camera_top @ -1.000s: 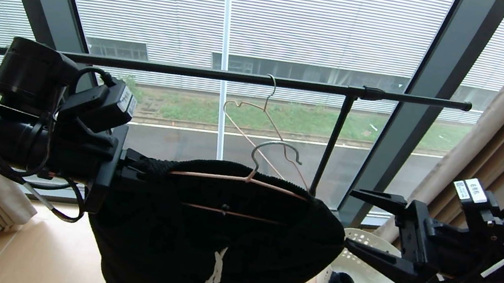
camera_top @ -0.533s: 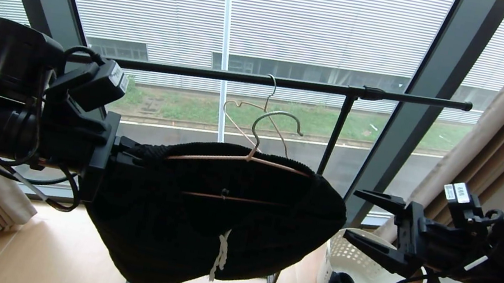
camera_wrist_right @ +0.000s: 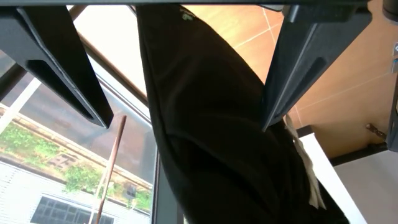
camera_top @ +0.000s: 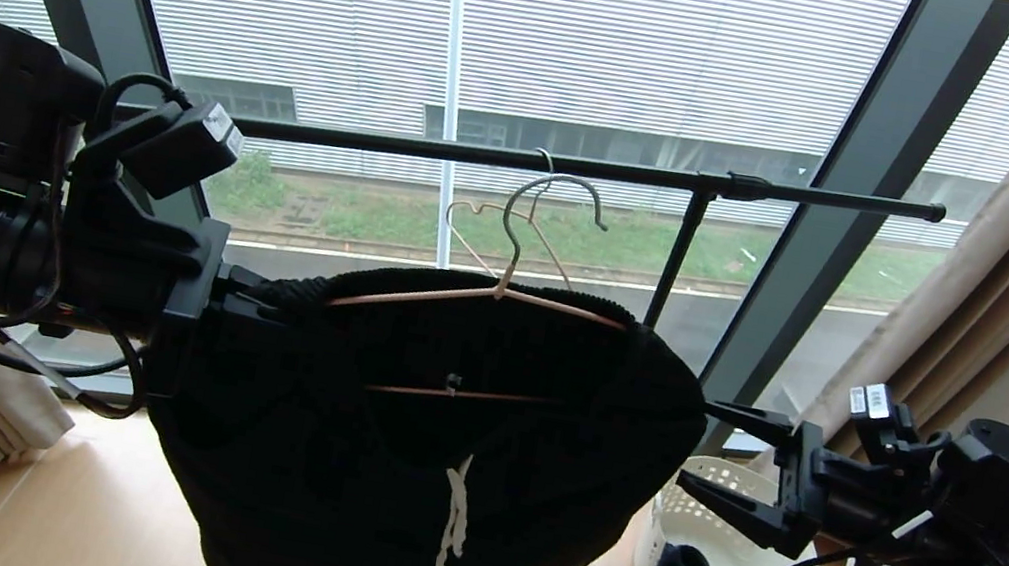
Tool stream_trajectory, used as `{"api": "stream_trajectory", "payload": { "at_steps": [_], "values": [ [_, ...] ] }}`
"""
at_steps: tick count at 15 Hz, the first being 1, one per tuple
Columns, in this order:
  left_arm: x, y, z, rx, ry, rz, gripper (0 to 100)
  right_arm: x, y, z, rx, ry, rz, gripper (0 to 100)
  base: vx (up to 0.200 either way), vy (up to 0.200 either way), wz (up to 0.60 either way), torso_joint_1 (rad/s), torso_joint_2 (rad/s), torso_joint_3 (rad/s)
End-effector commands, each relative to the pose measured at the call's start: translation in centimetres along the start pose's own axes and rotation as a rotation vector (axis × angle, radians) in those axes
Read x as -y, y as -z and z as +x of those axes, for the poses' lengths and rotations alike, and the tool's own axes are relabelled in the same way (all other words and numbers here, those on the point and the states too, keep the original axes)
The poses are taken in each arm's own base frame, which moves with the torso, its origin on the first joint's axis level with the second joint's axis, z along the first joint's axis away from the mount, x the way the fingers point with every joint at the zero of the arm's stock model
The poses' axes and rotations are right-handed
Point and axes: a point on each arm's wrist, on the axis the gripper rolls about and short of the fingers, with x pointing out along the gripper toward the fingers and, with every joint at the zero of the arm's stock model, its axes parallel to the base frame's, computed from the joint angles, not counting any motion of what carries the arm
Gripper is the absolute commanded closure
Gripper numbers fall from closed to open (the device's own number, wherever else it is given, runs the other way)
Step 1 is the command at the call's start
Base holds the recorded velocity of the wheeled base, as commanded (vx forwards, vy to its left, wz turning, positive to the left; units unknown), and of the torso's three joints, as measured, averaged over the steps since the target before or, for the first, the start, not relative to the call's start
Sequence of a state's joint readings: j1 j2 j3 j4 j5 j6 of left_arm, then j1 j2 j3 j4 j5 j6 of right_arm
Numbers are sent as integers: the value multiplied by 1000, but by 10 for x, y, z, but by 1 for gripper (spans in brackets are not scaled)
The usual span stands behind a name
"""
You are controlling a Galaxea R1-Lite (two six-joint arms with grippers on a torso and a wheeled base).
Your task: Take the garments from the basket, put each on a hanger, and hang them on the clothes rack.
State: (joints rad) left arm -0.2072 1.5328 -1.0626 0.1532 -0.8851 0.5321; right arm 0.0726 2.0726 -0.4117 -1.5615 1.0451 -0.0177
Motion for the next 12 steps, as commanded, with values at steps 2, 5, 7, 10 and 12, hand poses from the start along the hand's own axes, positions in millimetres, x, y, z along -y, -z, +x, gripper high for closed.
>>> {"api": "stream_trajectory", "payload": {
  "at_steps": [2, 5, 7, 10, 12],
  "values": [
    [2, -1, -2, 4, -2, -12, 100, 1, 9, 3, -14, -6, -18, 0, 0, 0, 0, 0, 0, 0],
    [6, -3, -1, 8, 13, -41, 100, 0, 16, 9, -27, -25, -21, 0, 0, 0, 0, 0, 0, 0],
    [8, -3, 0, 7, 21, -56, 100, 0, 17, 9, -27, -23, -21, 0, 0, 0, 0, 0, 0, 0],
    [15, -6, 5, 8, 53, -114, 100, 0, 19, 11, -32, -13, -18, 0, 0, 0, 0, 0, 0, 0],
    [15, -5, 6, 4, 57, -128, 100, -2, 18, 15, -33, -2, -24, 0, 0, 0, 0, 0, 0, 0]
  ]
}}
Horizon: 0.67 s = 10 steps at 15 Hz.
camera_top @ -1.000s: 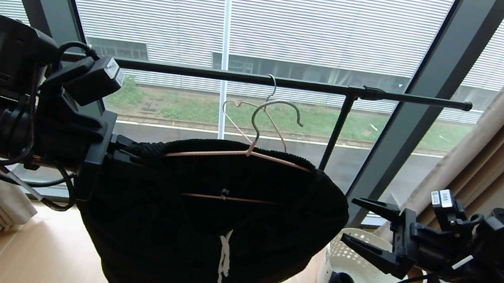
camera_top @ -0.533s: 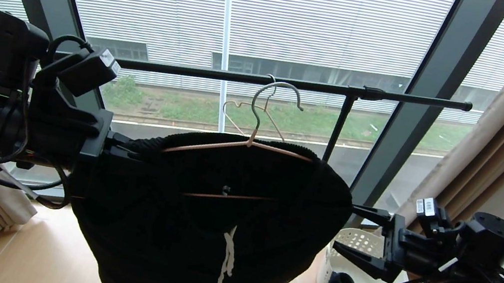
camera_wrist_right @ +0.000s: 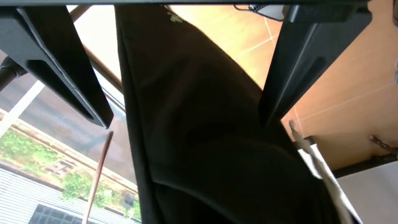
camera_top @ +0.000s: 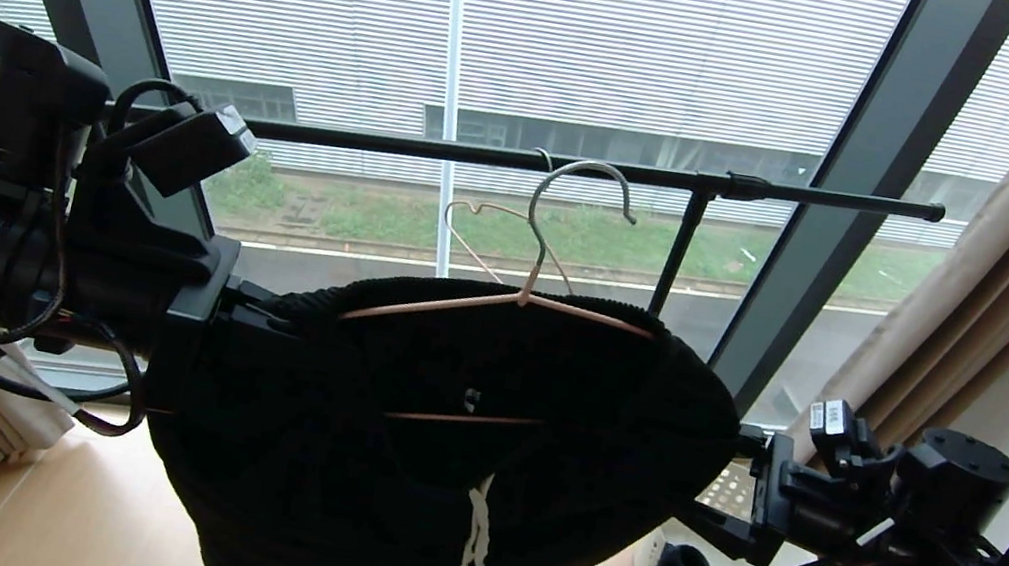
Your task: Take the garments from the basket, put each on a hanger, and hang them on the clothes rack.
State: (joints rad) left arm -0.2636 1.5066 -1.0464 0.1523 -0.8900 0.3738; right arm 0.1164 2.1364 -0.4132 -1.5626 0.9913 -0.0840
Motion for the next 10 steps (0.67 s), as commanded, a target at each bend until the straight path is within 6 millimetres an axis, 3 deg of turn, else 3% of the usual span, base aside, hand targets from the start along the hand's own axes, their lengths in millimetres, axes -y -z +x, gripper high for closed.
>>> {"api": "stream_trajectory", "payload": {
  "at_steps": [1, 10],
  "values": [
    [0, -1, 0, 4, 0, 0, 100, -3, -2, 4, 4, -2, -10, 0, 0, 0, 0, 0, 0, 0],
    [-1, -10, -3, 54, -21, -23, 100, -7, -11, 8, 15, 71, -39, 0, 0, 0, 0, 0, 0, 0]
  ]
}}
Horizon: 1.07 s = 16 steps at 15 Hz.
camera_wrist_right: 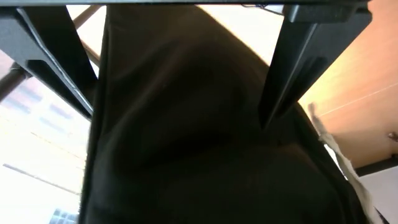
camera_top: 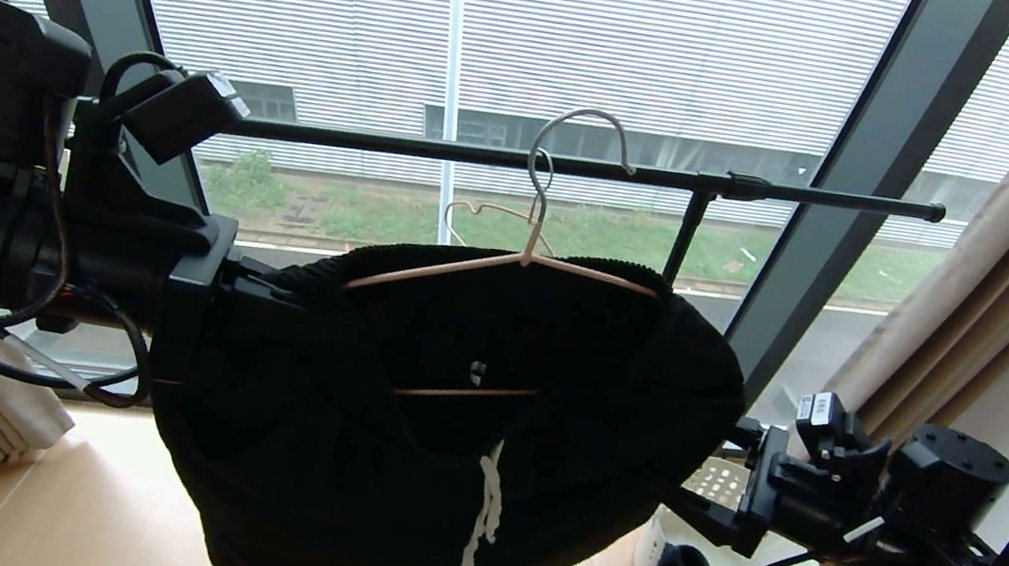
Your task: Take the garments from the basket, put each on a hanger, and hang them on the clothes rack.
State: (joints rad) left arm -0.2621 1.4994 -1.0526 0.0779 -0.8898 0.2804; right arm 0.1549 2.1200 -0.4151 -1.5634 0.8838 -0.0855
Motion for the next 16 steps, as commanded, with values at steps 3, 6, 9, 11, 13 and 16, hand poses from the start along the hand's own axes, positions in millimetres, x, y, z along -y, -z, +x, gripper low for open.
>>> {"api": "stream_trajectory", "payload": {
  "at_steps": [3, 6, 9, 11, 13, 16],
  "values": [
    [-1, -3, -2, 17, -11, -9, 100, -3, -21, -4, 31, 26, -40, 0, 0, 0, 0, 0, 0, 0],
    [-1, -3, -2, 17, -11, -9, 100, -5, -26, 1, 12, 74, -27, 0, 0, 0, 0, 0, 0, 0],
    [-1, -3, -3, 20, -15, -5, 100, -5, -25, 1, -50, 96, -50, 0, 0, 0, 0, 0, 0, 0],
    [-2, -3, -4, 23, -20, -4, 100, -5, -27, 2, -87, 138, -57, 0, 0, 0, 0, 0, 0, 0],
    [-2, -3, -4, 24, -21, -2, 100, -8, -30, 3, -136, 166, -49, 0, 0, 0, 0, 0, 0, 0],
    [-2, -2, -3, 23, -20, -3, 100, -12, -45, 4, -207, 195, -22, 0, 0, 0, 0, 0, 0, 0]
  ]
}}
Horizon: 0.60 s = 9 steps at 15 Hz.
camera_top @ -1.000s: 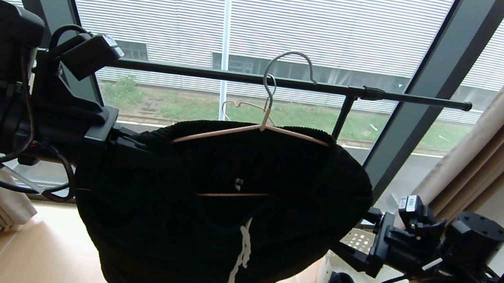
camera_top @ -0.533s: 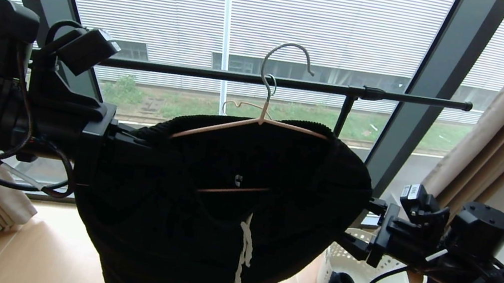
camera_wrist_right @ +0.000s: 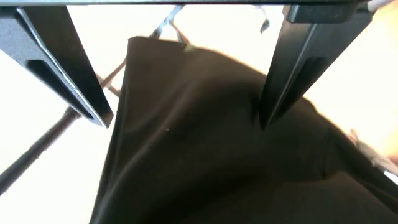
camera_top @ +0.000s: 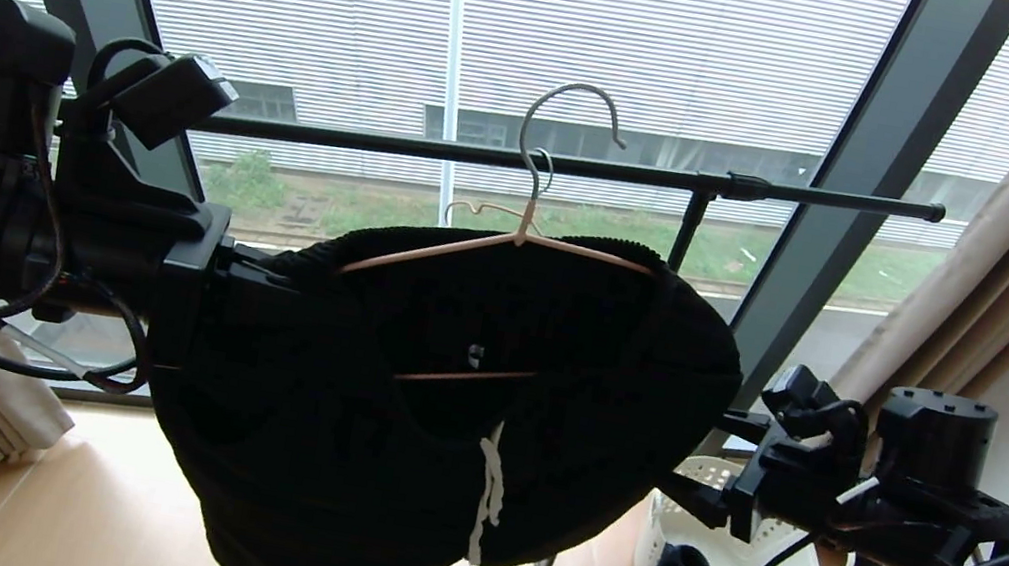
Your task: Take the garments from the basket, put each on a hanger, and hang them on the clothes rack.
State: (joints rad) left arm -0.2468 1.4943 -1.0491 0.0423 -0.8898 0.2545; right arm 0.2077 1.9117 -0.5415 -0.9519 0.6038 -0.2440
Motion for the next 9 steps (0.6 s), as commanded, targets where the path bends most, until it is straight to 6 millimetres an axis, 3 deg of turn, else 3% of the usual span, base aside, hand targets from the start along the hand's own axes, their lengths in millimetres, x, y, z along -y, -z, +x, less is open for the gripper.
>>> {"api": "stream_trajectory", "payload": {
  "at_steps": [1, 5, 6, 9],
  "values": [
    [0, 1, 0, -3, 1, -4, 100, -2, -18, -5, 34, 7, -29, 0, 0, 0, 0, 0, 0, 0],
    [0, 2, 1, -5, 3, -6, 100, -2, -18, 4, 8, 63, -27, 0, 0, 0, 0, 0, 0, 0],
    [0, 3, 1, -8, 4, -9, 100, -4, -16, 7, 3, 61, -28, 100, 0, 0, 0, 0, 0, 0],
    [0, 4, 0, -8, 1, -10, 100, -5, -15, 6, 2, 58, -27, 100, 0, 0, 0, 0, 0, 0]
  ]
}}
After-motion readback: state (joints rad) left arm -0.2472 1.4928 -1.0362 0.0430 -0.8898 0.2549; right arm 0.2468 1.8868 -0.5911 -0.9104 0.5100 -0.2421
